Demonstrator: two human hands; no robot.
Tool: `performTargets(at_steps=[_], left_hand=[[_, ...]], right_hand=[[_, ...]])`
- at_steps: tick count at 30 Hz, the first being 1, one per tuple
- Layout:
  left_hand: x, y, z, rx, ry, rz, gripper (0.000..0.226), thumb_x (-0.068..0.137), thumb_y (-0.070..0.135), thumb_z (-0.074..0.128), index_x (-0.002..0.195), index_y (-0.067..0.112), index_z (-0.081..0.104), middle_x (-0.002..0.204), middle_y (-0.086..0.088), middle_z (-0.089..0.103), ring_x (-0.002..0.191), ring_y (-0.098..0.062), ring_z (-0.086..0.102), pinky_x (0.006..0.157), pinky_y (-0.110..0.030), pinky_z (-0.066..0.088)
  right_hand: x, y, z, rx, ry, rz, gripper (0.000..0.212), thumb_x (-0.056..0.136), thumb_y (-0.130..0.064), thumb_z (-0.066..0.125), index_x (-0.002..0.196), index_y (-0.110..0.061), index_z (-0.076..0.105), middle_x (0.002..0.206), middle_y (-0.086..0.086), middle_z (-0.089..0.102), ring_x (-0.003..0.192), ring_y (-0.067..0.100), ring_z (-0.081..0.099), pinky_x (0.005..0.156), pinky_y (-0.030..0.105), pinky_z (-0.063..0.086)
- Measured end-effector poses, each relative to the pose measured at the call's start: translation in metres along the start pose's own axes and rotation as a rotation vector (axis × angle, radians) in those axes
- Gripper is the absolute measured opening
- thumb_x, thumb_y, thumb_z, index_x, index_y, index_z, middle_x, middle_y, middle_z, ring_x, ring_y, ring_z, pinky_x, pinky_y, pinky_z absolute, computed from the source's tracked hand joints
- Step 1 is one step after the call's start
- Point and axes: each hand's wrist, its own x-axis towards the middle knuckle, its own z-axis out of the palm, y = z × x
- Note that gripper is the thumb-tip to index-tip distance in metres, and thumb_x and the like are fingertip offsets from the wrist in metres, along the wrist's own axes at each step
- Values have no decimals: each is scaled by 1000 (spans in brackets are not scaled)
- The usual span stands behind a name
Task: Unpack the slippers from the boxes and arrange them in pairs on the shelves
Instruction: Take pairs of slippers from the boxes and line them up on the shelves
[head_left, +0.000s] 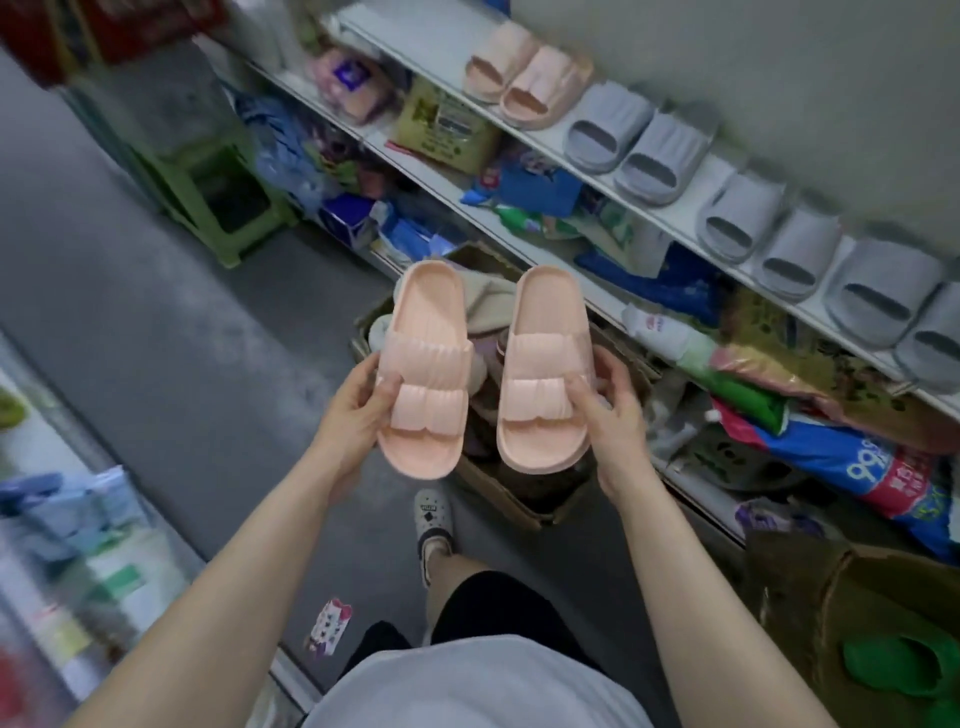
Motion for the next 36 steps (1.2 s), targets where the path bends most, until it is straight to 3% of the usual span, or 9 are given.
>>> performTargets(at_steps=[6, 10, 13, 16, 21, 26, 28, 33, 36], left_hand=[[81, 55, -60, -27, 124, 32, 29, 97, 29, 50, 126, 33, 53, 122, -3, 64, 104, -22, 62, 87, -44, 51], [126, 87, -105, -30, 175, 27, 35, 92, 38, 54, 126, 36, 53, 123, 1, 65, 105, -20, 64, 85, -41, 53], [164, 107, -140, -20, 177, 14, 49, 85, 47, 57, 131, 33, 51, 124, 1, 65, 110, -23, 63, 91, -46, 52], [213, 125, -176, -26, 156, 20, 46, 85, 45, 56, 129, 33, 52, 124, -1, 65, 108, -21, 64, 89, -44, 52], [300, 164, -246, 63, 71, 7, 54, 87, 48, 59, 136, 30, 48, 126, 0, 64, 111, -25, 63, 92, -52, 52], [391, 205, -291, 156, -23, 6, 42, 95, 36, 54, 136, 30, 48, 126, 1, 63, 111, -25, 62, 87, -45, 53], [426, 221, -290, 185, -52, 25, 41, 95, 33, 55, 135, 26, 50, 125, -3, 63, 108, -22, 63, 84, -37, 53], [508, 268, -251, 241, -215, 31, 33, 97, 25, 54, 129, 23, 54, 116, -5, 66, 100, -21, 63, 84, -37, 51], [561, 291, -222, 311, -275, 65, 43, 87, 40, 61, 127, 26, 56, 117, -4, 67, 106, -24, 63, 91, -45, 52]], right_hand=[[88, -41, 91, 33, -90, -29, 43, 90, -30, 69, 127, -41, 51, 129, -10, 56, 110, -2, 56, 83, 16, 48], [138, -70, 151, -4, -112, -20, 45, 84, -40, 71, 125, -47, 53, 127, -6, 57, 117, 13, 56, 92, 34, 52], [170, -87, 193, -1, -138, -46, 50, 89, -32, 69, 135, -36, 49, 131, -7, 56, 118, 12, 55, 87, 25, 49], [206, -97, 237, -43, -121, -42, 54, 88, -39, 68, 137, -37, 46, 133, -8, 55, 121, 13, 53, 96, 36, 47], [247, -115, 317, 41, 62, -16, 51, 89, -36, 69, 136, -35, 49, 133, -4, 56, 120, 13, 54, 103, 49, 46], [278, -136, 378, 95, 227, 22, 51, 85, -46, 69, 132, -47, 47, 135, -11, 52, 124, 12, 50, 103, 42, 47], [294, -146, 390, 105, 299, 19, 48, 88, -41, 68, 130, -47, 47, 133, -14, 52, 123, 10, 50, 103, 41, 46], [357, -176, 389, 69, 442, 27, 55, 80, -51, 66, 131, -45, 46, 134, -10, 53, 122, 15, 53, 102, 49, 47], [415, -190, 378, 55, 484, 24, 54, 87, -41, 64, 137, -34, 44, 137, -5, 52, 120, 18, 53, 102, 46, 46]])
